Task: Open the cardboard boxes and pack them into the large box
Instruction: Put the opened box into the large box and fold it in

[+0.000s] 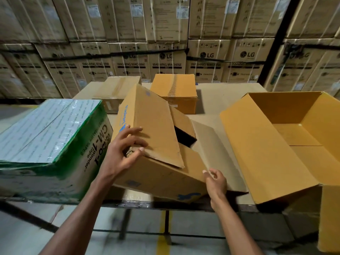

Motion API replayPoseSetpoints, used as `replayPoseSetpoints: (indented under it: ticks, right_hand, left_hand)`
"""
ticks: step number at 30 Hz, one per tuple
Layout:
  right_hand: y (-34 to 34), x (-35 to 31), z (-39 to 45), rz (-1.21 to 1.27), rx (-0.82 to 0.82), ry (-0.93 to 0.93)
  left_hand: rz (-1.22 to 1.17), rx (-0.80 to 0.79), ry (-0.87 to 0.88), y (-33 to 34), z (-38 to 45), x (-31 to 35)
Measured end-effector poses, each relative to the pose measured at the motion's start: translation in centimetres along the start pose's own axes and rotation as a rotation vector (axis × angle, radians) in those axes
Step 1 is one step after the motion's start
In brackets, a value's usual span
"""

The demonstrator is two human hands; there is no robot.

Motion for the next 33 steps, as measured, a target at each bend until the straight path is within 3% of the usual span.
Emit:
replayPoseSetpoints:
  ticks: [8,15,18,21,25,27,30,33]
  right_hand:
    - [0.1,-5.2,-2.4,-0.239,0.027,-0.260]
    - [3.6,-4.1,-4.9,-0.241,-0.030,-0.297]
    - [4.6,-3.9,-6.1,-0.183,-0.046,-0.333]
    - [3.4,-3.4,-6.9,-0.015,0.030,-0.299]
    - [-0.8,1.0,-7.2,0.282,0.304,-0.055]
    - [-1.8,2.3,-6.6,0.436,0.341,0.019]
    - [-1.3,2.7,-4.3,0.814,0.186,0.155]
    - [0.0,1.7,-2.7,0.867,-0.034,0.254]
  left_hand:
    - [-0.219,0.269,-0.210,3.2,-8.5,-8.5]
    - [-0.387,0.326,-0.432,6.0,-15.1,-15.6]
    - [-0.337,0.309,-0.490,6.1,-16.0,-16.7]
    - [-0.190,0.255,-0.529,5.7,-16.2,-17.8]
    - [-0.118,0.212,-0.569,5.6,-16.4,-18.5]
    - [-0.143,0.206,-0.590,5.6,-16.6,-18.8]
    - [-0.213,0.202,-0.595,5.9,-16.7,-18.7]
    - [-0.297,0.215,-0.624,6.1,-16.5,-18.3]
Point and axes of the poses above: each hand's wrist, its own z-axis towards the middle knuckle, its own y-axis out of the palm, x = y × z, the point moved 8 cm from there along z, towards the middle knuckle, and after that the axes turned 14 degrees about -x, right-handed, at the moved point
